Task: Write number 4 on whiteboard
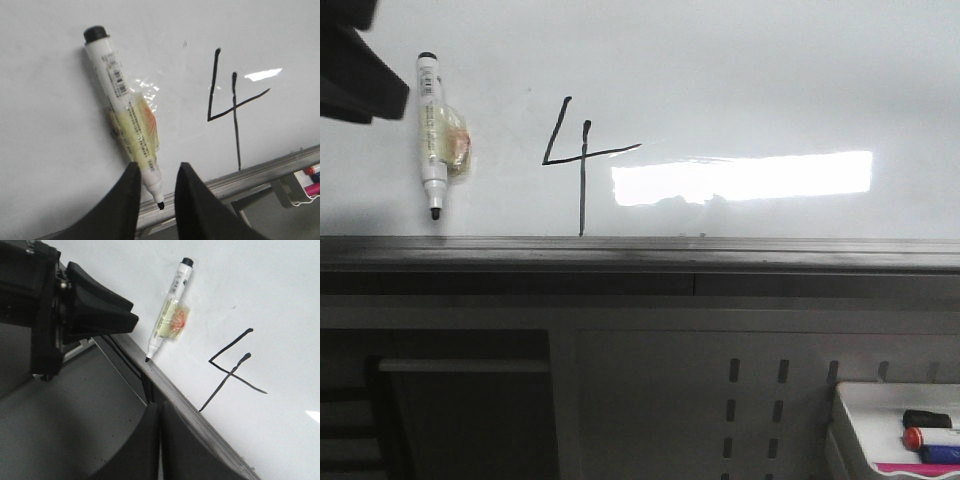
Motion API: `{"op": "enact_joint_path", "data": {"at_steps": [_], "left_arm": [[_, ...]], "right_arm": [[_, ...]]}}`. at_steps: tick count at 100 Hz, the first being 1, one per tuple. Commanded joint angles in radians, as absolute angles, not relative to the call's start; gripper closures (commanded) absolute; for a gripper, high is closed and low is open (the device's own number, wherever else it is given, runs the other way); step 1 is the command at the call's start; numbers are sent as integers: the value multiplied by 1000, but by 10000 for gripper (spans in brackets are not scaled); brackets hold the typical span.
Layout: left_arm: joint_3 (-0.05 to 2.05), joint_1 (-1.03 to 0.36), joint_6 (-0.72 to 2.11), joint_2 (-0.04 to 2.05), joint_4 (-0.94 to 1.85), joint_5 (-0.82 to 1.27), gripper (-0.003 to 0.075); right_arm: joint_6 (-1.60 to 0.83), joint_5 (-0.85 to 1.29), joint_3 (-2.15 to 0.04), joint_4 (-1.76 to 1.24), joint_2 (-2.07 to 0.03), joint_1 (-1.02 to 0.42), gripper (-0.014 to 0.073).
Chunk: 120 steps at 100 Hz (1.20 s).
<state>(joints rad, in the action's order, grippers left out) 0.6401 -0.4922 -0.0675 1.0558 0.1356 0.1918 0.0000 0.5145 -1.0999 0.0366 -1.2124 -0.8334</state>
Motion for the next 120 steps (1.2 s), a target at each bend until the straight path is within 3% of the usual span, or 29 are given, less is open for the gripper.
{"op": "enact_joint_path", "data": {"at_steps": [1,4,24,38,67,120], "left_arm": [[641,-490,-67,950,104,134,706],[624,-492,-67,905,91,123,740],[486,-492,-67,639,10,22,741],[358,-492,-67,453,-42,-23,741],[221,-492,-67,209,-45,-16,741],[221,-492,-67,190,-45,-14,741]], "right_arm": [[0,354,-1057,53,-1121,-828,657],[0,314,-1015,59,-1094,-828,657],[0,-70,-716,63,-855,-828,657],[-15,-213,-490,72,-692,-828,657],[-15,-223,-202,72,-449,-828,658],[-15,-206,-139,72,-415,-828,658]]}}
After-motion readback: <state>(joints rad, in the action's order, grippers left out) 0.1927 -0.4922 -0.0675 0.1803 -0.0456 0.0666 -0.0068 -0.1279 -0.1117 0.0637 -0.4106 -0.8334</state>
